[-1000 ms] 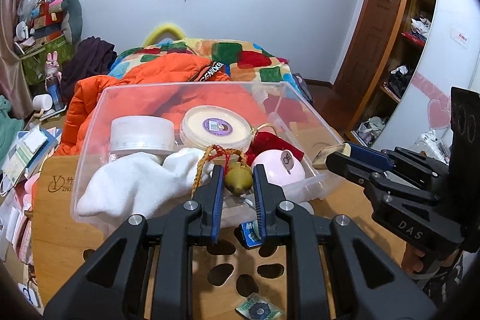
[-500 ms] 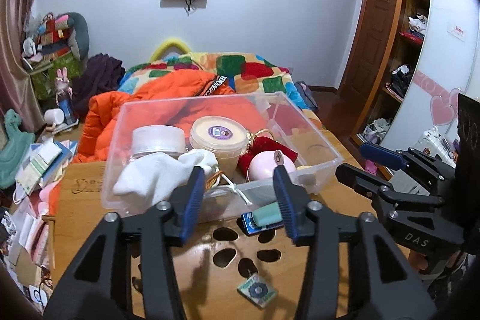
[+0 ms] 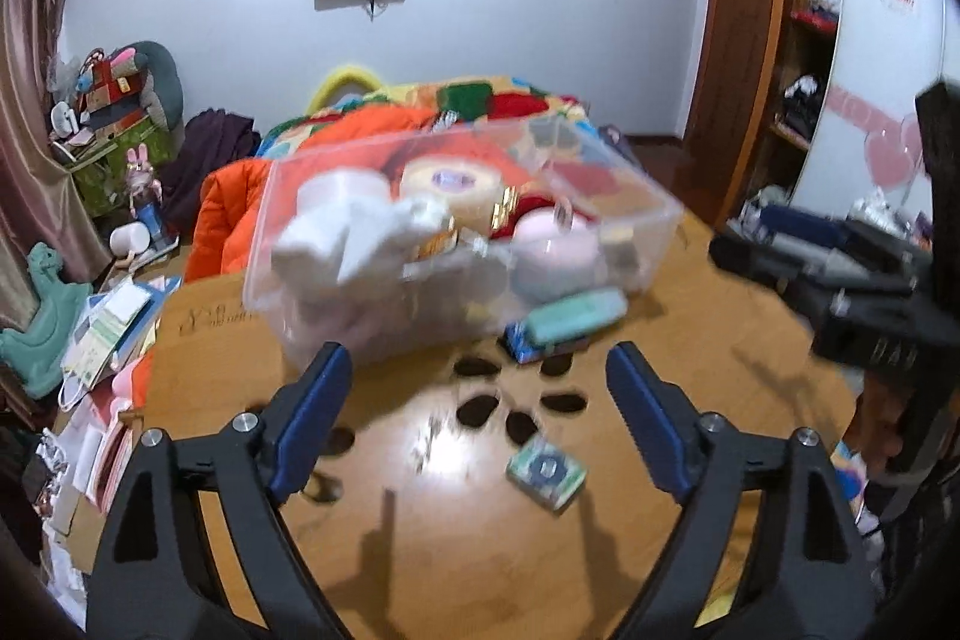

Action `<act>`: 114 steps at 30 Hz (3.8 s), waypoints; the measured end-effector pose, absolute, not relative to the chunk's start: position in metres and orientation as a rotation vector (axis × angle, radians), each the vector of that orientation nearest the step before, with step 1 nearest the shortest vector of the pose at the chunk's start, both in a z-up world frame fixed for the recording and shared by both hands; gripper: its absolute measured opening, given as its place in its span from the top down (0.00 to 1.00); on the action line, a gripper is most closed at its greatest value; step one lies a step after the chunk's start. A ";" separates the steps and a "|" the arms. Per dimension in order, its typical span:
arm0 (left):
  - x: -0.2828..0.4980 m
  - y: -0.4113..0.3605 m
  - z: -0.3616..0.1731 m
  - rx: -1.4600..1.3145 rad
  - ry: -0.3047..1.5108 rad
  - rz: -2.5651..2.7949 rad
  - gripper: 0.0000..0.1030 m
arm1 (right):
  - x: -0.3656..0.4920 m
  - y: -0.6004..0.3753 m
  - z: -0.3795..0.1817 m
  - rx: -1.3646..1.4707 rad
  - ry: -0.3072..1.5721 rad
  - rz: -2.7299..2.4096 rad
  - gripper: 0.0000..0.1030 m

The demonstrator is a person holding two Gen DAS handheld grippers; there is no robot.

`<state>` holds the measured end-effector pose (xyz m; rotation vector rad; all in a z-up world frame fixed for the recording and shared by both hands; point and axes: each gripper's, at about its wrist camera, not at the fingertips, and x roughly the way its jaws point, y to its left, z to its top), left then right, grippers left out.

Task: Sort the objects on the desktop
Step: 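Grasp the green square case with left tool while right tool grasps the seashell, then lower the green case into the box with left tool while right tool drops the seashell in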

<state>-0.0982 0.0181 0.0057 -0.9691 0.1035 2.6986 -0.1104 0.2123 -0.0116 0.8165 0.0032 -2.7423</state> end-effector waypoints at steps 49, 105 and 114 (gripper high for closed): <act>-0.091 0.029 -0.053 -1.094 0.105 2.550 0.34 | -0.017 0.165 -0.081 0.983 0.111 -2.528 0.63; -0.168 -0.022 0.054 -0.741 -0.063 2.782 0.61 | -0.172 0.187 0.017 0.748 0.081 -2.670 0.63; -0.198 -0.023 0.030 -0.839 -0.024 2.772 0.61 | -0.212 0.183 -0.013 0.874 0.097 -2.649 0.63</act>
